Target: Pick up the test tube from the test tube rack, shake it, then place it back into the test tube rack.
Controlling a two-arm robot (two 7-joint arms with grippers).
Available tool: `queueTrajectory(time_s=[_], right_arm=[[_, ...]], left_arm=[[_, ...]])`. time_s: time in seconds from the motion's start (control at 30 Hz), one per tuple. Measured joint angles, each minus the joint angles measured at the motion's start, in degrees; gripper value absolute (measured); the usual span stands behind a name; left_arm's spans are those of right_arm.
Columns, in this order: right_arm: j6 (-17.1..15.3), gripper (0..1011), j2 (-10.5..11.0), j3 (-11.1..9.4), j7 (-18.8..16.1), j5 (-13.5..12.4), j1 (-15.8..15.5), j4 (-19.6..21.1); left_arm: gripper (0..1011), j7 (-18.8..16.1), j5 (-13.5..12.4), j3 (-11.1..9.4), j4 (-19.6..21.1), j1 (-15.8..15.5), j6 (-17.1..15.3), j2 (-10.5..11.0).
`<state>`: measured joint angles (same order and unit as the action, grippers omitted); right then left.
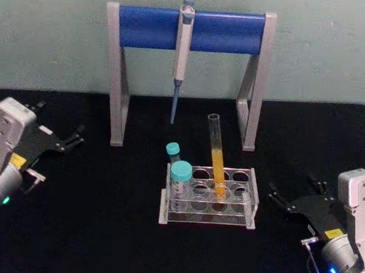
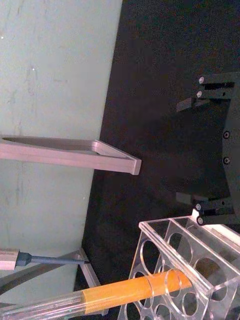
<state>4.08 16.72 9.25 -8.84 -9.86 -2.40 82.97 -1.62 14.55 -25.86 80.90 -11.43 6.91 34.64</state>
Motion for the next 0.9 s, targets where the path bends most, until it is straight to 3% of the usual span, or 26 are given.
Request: queueTrajectory(time_s=[0.9], right_arm=[[0.0,1000,0.09,0.0,0.26,-0.17,-0.1,0.24]], left_arm=[[1001,0.0,0.0,0.0,0.0,0.0,0.0,0.0]])
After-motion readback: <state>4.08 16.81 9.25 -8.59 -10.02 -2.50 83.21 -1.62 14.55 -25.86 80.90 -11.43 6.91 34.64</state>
